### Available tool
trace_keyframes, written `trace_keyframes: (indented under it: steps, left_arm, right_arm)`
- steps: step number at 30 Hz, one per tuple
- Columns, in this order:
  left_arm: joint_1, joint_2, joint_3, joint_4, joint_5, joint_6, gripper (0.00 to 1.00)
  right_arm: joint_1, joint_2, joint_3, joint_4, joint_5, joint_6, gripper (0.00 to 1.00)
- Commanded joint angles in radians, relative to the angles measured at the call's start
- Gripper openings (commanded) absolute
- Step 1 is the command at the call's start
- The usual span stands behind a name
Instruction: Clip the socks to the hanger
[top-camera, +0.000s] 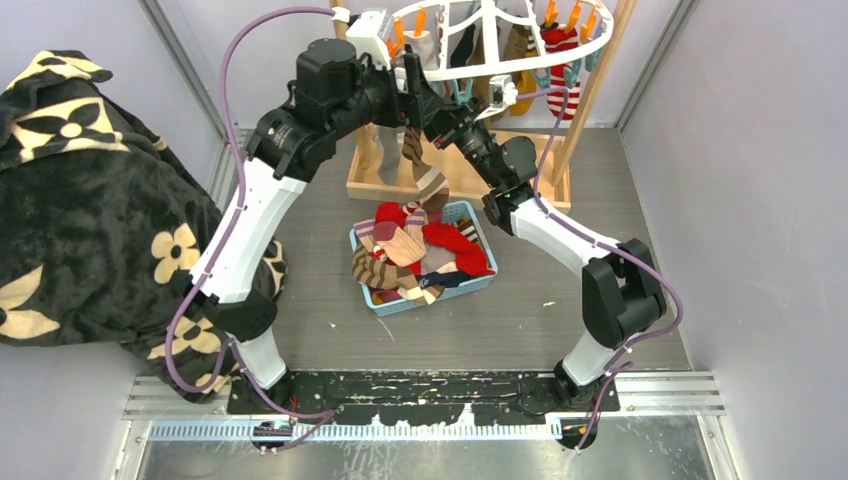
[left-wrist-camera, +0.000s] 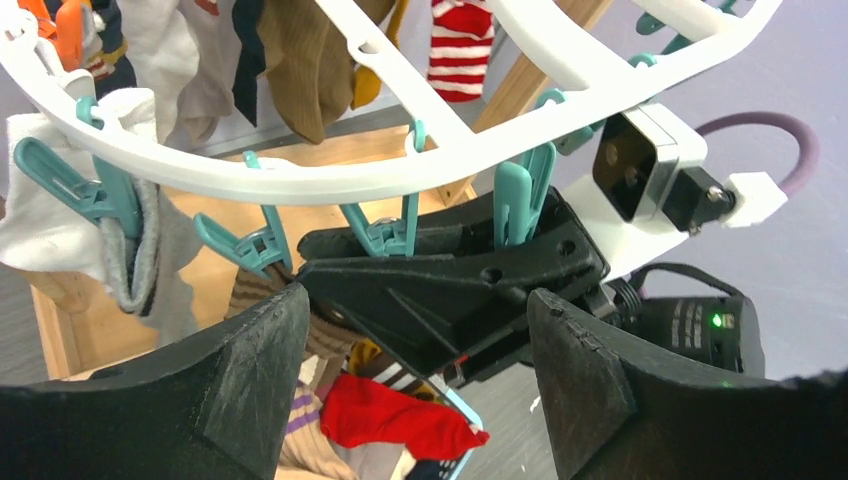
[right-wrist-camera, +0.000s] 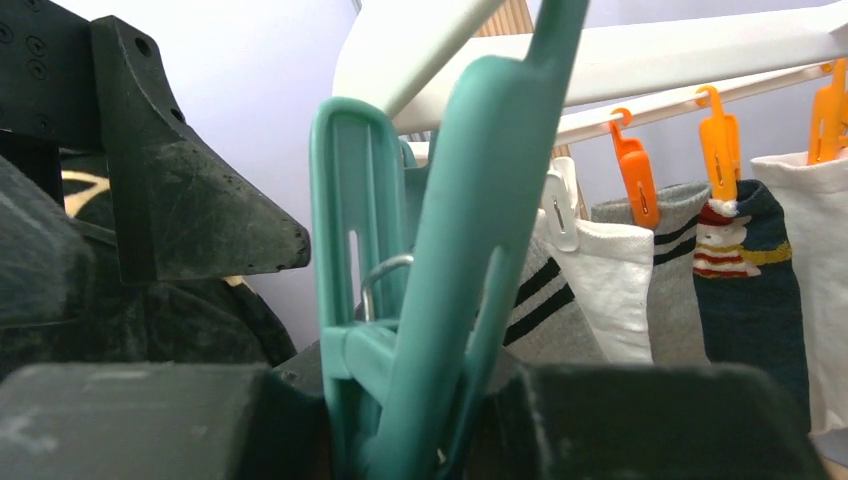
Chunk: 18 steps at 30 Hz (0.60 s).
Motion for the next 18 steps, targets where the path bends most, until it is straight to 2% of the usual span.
trace_keyframes:
  steps: [1,6,11,18]
  left_arm:
    - [-0.015,0.007,0.008,0.13,-0.132,-0.024,0.79]
    - [-0.015,0.028,0.004,0.158,-0.112,-0.046,0.76]
    - [-0.014,0.036,-0.022,0.19,-0.118,-0.066,0.69]
    - [-0.013,0.062,0.012,0.194,-0.077,-0.093,0.65]
  right_arm:
    - [0.019,-0.045,0.042,0.024,0.024,-0.033,0.24]
    - [0.025,-0.041,0.049,0.029,0.026,-0.033,0.23]
    - [0.032,-0.033,0.054,0.031,0.021,-0.03,0.23]
    - [0.038,-0.034,0.05,0.033,0.006,-0.032,0.23]
